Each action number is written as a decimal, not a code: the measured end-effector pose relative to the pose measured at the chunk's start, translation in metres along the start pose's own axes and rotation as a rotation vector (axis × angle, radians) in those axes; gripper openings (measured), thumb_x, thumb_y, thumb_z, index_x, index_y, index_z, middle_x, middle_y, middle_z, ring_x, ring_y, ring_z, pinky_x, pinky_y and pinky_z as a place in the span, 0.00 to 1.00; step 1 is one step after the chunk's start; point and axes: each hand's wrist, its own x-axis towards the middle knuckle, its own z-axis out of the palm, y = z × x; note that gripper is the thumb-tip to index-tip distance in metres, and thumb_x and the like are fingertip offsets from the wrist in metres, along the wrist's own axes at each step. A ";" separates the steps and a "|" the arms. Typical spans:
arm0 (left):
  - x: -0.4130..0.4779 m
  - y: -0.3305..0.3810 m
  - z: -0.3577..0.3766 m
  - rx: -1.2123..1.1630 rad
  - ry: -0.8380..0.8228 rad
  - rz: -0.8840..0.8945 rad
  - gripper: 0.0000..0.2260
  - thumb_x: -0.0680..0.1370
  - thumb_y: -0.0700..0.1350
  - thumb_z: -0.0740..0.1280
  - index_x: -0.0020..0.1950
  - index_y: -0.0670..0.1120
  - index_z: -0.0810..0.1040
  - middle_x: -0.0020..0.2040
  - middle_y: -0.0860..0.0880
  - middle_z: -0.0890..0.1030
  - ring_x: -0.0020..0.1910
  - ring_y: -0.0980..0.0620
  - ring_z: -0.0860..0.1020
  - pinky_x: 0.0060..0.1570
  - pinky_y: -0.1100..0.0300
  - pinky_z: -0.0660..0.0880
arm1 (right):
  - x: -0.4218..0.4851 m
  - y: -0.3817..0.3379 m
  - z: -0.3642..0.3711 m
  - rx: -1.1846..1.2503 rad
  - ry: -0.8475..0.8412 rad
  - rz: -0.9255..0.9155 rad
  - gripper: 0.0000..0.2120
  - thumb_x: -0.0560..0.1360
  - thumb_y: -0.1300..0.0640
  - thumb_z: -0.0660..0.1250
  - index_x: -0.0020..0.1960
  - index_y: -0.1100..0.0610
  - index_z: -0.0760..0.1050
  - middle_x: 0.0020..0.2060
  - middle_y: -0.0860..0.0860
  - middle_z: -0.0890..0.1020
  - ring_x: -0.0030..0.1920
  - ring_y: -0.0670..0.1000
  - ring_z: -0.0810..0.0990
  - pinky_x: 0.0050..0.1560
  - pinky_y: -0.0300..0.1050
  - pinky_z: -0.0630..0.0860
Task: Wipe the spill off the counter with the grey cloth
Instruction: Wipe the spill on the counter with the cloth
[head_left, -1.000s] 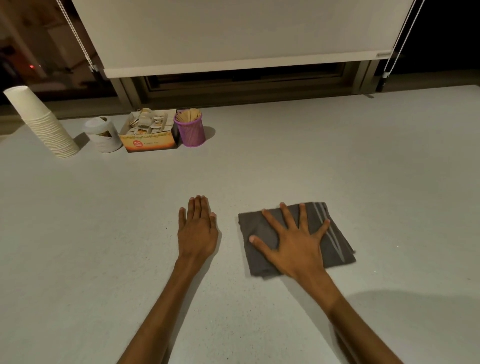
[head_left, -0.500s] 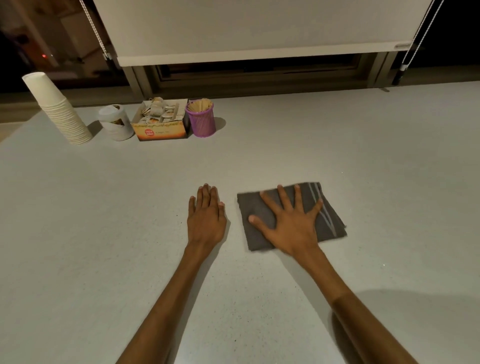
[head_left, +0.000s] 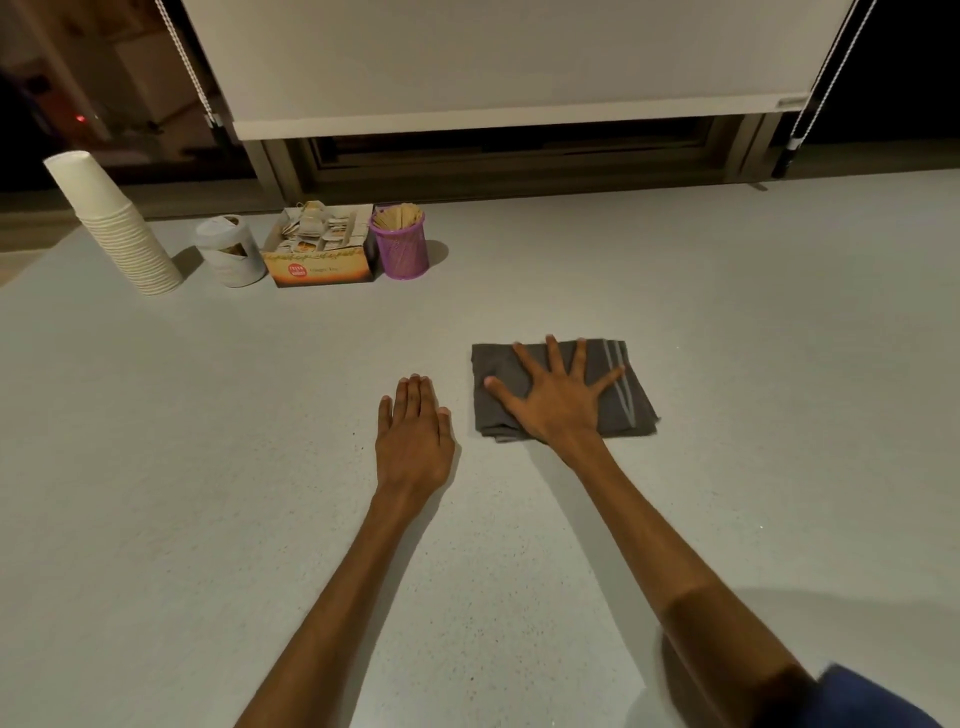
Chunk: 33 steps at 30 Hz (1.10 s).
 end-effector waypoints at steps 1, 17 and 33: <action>0.000 -0.001 0.000 -0.008 -0.001 0.004 0.24 0.84 0.49 0.45 0.79 0.41 0.48 0.80 0.43 0.51 0.80 0.48 0.48 0.79 0.49 0.45 | 0.004 0.002 0.000 0.000 0.002 -0.003 0.40 0.71 0.21 0.45 0.79 0.37 0.52 0.81 0.51 0.52 0.80 0.61 0.43 0.67 0.80 0.35; 0.003 -0.005 0.005 -0.037 -0.001 0.010 0.26 0.83 0.52 0.42 0.79 0.41 0.48 0.80 0.44 0.50 0.80 0.49 0.47 0.79 0.48 0.43 | -0.036 0.117 -0.030 -0.043 0.031 0.140 0.41 0.70 0.21 0.41 0.79 0.37 0.50 0.81 0.48 0.50 0.80 0.59 0.44 0.68 0.80 0.38; -0.001 0.049 -0.021 -0.165 -0.225 -0.084 0.35 0.80 0.64 0.45 0.78 0.40 0.54 0.79 0.39 0.51 0.79 0.43 0.45 0.76 0.38 0.41 | -0.054 0.061 -0.051 0.203 0.124 0.343 0.35 0.76 0.38 0.64 0.75 0.58 0.64 0.71 0.62 0.69 0.73 0.63 0.60 0.73 0.60 0.60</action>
